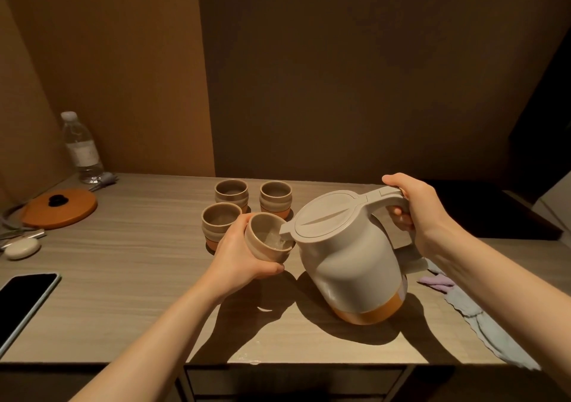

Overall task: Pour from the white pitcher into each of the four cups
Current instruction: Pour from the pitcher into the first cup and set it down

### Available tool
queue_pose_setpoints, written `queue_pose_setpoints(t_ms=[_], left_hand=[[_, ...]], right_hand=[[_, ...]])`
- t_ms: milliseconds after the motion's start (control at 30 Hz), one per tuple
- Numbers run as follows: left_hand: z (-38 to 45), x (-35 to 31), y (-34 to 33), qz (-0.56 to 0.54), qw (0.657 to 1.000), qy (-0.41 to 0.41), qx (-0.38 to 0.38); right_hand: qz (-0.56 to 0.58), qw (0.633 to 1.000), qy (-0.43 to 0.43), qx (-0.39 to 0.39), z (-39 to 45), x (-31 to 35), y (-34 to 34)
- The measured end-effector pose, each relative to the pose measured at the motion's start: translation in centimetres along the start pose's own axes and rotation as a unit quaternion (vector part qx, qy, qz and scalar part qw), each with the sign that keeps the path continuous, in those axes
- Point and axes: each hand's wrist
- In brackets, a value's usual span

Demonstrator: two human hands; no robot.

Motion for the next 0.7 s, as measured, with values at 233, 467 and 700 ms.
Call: queue_pose_setpoints(t_ms=[233,467,700], left_hand=[[-0.12,-0.14,-0.05,-0.003,1.0,0.002,-0.001],[-0.08,-0.12,-0.18,-0.009,1.0,0.004,-0.005],[-0.21,0.05,-0.31,-0.012,1.0,0.007,-0.011]], right_hand=[[-0.001,1.0,0.004,0.009,0.1,0.17,-0.05],[-0.001,1.0,0.007,0.012,0.27,0.19,-0.13],[-0.005,1.0,0.008,0.013,0.31,0.13,-0.09]])
Point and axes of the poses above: each hand's wrist, its own z-axis towards the middle knuckle, its own y-axis out of the back of the hand, x = y × z, and after that the axes turned 6 degrees about z, right-handed
